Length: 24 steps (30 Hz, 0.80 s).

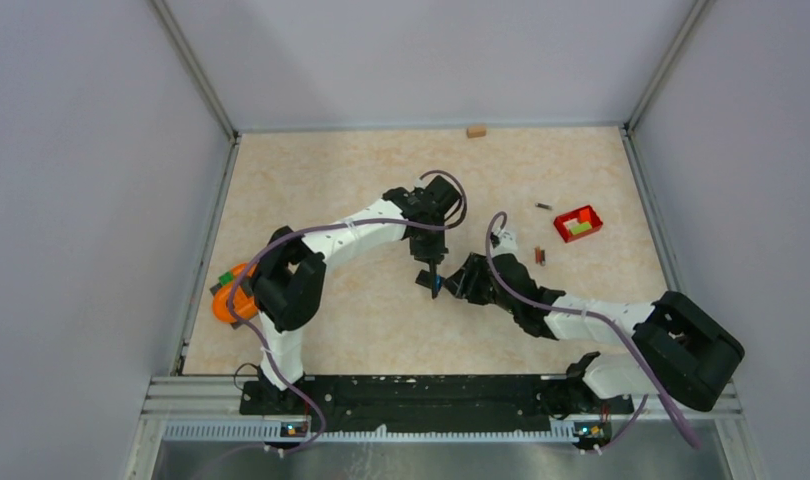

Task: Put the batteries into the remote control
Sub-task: Remove the battery from the remote control.

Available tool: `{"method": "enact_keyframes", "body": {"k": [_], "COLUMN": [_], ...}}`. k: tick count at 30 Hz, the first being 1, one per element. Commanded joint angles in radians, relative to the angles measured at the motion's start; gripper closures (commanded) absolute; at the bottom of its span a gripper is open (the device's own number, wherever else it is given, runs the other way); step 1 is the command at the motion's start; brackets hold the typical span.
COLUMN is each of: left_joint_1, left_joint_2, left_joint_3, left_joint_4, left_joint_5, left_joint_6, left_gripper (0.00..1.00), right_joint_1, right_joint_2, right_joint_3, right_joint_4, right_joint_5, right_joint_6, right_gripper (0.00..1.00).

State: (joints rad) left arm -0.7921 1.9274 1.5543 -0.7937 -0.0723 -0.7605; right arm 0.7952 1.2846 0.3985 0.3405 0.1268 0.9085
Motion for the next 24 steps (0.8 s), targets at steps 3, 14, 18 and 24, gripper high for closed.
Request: {"method": "enact_keyframes", "body": {"k": [3,14,18,24], "left_joint_1": [0.003,0.003,0.003,0.005], "left_joint_2": [-0.01,-0.041,-0.05,-0.054], "left_joint_3": [0.037,0.01,0.005,-0.001], "left_joint_4": [0.028,0.057,0.062,0.064], "left_joint_5": [0.048,0.065,0.068,0.086], "left_joint_6": [0.017,0.031,0.034,0.042], "left_gripper": [1.0,1.0,1.0,1.0], "right_joint_1": [-0.007,-0.008,-0.007,-0.008], "right_joint_2": [0.006,0.091,0.103,0.064], "right_joint_3": [0.033,0.087,0.071,0.05], "right_joint_4": [0.124,0.104,0.122,0.141], "right_joint_5": [-0.071,-0.109,-0.093,-0.077], "right_joint_6": [-0.093,-0.145,-0.162,-0.179], "right_gripper": [0.54,0.67,0.74,0.79]}}
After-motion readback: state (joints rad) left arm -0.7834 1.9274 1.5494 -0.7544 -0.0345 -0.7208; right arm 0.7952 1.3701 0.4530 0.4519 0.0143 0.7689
